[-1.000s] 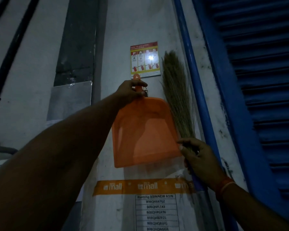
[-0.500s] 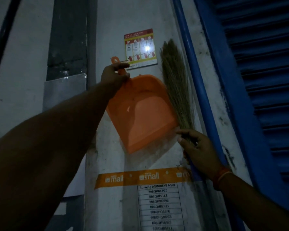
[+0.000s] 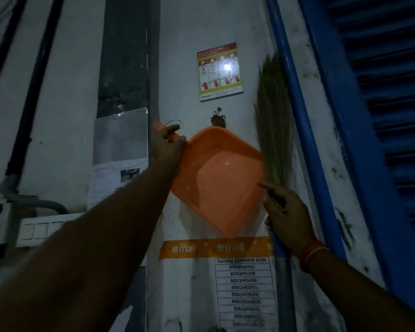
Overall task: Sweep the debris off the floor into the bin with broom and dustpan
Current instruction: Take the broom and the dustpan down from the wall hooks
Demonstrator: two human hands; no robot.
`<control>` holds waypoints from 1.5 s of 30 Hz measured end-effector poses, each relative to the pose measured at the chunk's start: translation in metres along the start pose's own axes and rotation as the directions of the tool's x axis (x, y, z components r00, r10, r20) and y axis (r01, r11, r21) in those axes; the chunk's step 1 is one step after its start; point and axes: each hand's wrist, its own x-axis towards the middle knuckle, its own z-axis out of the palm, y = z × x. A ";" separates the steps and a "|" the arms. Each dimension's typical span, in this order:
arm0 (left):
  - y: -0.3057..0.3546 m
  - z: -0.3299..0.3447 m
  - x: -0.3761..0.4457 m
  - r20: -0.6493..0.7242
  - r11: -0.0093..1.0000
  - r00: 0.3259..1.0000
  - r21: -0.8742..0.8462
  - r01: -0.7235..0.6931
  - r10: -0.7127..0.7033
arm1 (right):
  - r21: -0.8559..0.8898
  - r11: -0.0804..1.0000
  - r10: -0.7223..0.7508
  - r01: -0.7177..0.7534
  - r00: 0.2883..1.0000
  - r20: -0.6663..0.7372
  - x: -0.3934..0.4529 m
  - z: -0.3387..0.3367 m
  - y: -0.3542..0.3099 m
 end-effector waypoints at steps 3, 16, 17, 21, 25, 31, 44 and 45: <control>-0.001 -0.006 -0.011 -0.021 0.996 0.999 -0.081 0.048 -0.050 | 0.005 1.000 0.012 -0.012 1.000 -0.005 -0.005 0.001 -0.004; -0.029 -0.037 -0.073 -0.246 0.850 0.877 -0.451 0.273 -0.413 | 0.052 0.998 0.034 -0.037 0.998 0.052 -0.010 -0.001 -0.009; -0.032 -0.040 -0.078 -0.241 0.835 0.867 -0.468 0.289 -0.435 | 0.052 0.998 0.038 -0.042 0.997 0.065 -0.010 -0.003 -0.009; -0.038 -0.052 -0.089 -0.183 0.779 0.854 -0.534 0.329 -0.486 | 0.063 0.994 0.082 -0.092 0.986 0.142 -0.010 -0.008 -0.009; -0.036 -0.065 -0.098 -0.068 0.855 0.909 -0.376 0.359 -0.412 | 0.049 0.995 0.075 -0.084 0.984 0.162 -0.011 -0.014 -0.010; -0.033 -0.095 -0.109 0.329 0.947 0.915 0.290 0.137 -0.233 | 0.073 0.996 0.037 -0.051 0.982 0.183 -0.011 -0.023 -0.014; -0.052 -0.145 -0.088 0.552 0.317 0.832 0.780 -0.540 0.060 | -0.095 0.994 0.083 -0.057 0.951 0.298 -0.007 -0.026 -0.017; -0.051 -0.149 -0.091 0.581 0.401 0.812 0.734 -0.549 0.047 | -0.096 0.993 0.093 -0.066 0.948 0.305 -0.006 -0.028 -0.018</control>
